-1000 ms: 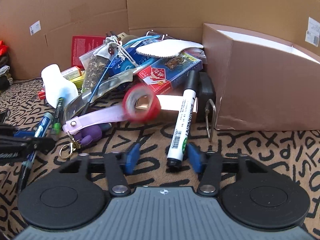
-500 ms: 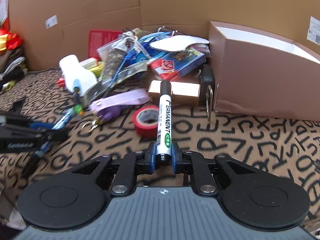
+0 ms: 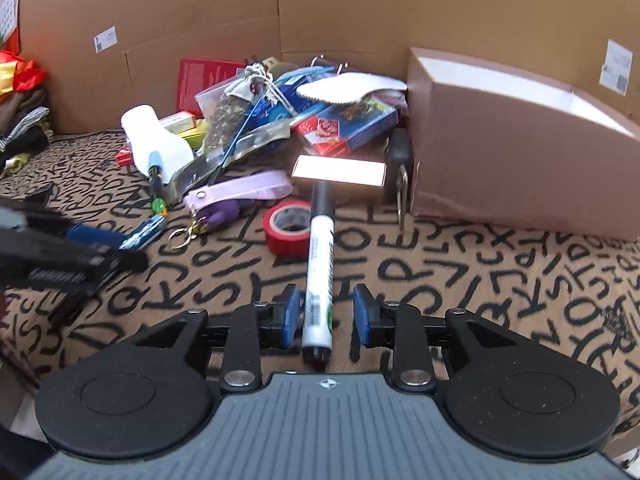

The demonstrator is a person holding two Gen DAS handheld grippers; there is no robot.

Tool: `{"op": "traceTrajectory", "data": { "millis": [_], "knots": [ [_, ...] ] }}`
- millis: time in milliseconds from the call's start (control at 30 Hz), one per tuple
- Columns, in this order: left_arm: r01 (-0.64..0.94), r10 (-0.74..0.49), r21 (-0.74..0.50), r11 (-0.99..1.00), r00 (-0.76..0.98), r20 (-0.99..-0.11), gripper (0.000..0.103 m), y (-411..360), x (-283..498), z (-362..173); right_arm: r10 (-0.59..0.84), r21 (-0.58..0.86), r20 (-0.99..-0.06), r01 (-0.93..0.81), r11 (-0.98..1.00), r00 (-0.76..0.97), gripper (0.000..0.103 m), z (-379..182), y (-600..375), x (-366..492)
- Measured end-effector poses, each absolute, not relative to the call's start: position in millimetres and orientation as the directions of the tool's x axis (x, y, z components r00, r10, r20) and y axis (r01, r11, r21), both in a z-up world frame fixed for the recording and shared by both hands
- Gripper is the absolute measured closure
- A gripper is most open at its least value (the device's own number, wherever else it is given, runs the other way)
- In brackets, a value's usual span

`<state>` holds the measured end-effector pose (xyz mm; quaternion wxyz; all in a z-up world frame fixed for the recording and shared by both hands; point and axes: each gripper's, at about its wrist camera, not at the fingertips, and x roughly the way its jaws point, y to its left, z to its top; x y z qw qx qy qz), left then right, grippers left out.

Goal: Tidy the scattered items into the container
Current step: 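Lift the blue marker with the left tool while the right tool lifts the white marker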

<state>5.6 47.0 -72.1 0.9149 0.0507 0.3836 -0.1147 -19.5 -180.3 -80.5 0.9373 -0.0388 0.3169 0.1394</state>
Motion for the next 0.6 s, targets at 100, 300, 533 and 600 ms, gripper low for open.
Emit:
{"op": "traceTrajectory", "data": {
  "millis": [100,300,533,600],
  "knots": [
    [0.246,-0.163,0.01,0.969,0.673,-0.722,0.044,48,4,-72,0.235,0.008,-0.606,-0.29,0.957,0.76,0.069,-85,-176,-11],
    [0.265,-0.197,-0.017,0.964,0.669,-0.717,0.074,49,8,-73,0.215,0.004,-0.614,-0.269,0.963,0.76,0.069,-94,-178,-4],
    [0.251,-0.227,-0.074,0.965,0.66,-0.717,0.093,47,23,-73,0.18,0.008,-0.625,-0.224,0.975,0.76,0.079,-91,-188,-6],
    [0.24,-0.23,-0.09,0.967,0.655,-0.72,0.092,49,28,-73,0.178,0.003,-0.625,-0.226,0.974,0.76,0.079,-91,-186,-7]
  ]
}}
